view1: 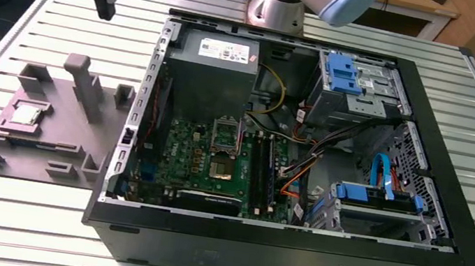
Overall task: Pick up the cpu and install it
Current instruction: 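Reach for the cpu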
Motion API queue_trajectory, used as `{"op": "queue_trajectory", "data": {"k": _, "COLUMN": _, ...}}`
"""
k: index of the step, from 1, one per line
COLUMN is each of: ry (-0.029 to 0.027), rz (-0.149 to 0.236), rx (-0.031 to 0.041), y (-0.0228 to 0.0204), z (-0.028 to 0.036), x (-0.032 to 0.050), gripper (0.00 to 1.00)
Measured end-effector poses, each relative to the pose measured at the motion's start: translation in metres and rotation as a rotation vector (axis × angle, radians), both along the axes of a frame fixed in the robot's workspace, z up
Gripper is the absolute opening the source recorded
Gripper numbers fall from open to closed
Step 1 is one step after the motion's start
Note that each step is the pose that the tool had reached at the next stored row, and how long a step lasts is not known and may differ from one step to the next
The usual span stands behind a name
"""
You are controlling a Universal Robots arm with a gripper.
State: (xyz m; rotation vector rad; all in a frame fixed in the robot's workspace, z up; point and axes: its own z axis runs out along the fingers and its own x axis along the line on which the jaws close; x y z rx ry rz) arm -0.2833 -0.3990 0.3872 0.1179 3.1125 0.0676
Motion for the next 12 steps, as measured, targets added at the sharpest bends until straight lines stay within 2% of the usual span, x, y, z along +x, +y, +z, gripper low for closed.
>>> {"op": "queue_trajectory", "data": {"k": 3, "ry": 0.0000, "rz": 0.000, "rx": 0.0000, "y": 0.0000, "z": -0.0006, "x": -0.0090, "gripper": 0.10}}
{"op": "queue_trajectory", "data": {"k": 7, "ry": 0.0000, "rz": 0.000, "rx": 0.0000, "y": 0.0000, "z": -0.0010, "x": -0.0161, "gripper": 0.10}}
{"op": "queue_trajectory", "data": {"k": 8, "ry": 0.0000, "rz": 0.000, "rx": 0.0001, "y": 0.0000, "z": -0.0016, "x": -0.0246, "gripper": 0.10}}
{"op": "queue_trajectory", "data": {"k": 12, "ry": 0.0001, "rz": 0.000, "rx": 0.0000, "y": 0.0000, "z": -0.0015, "x": -0.0246, "gripper": 0.10}}
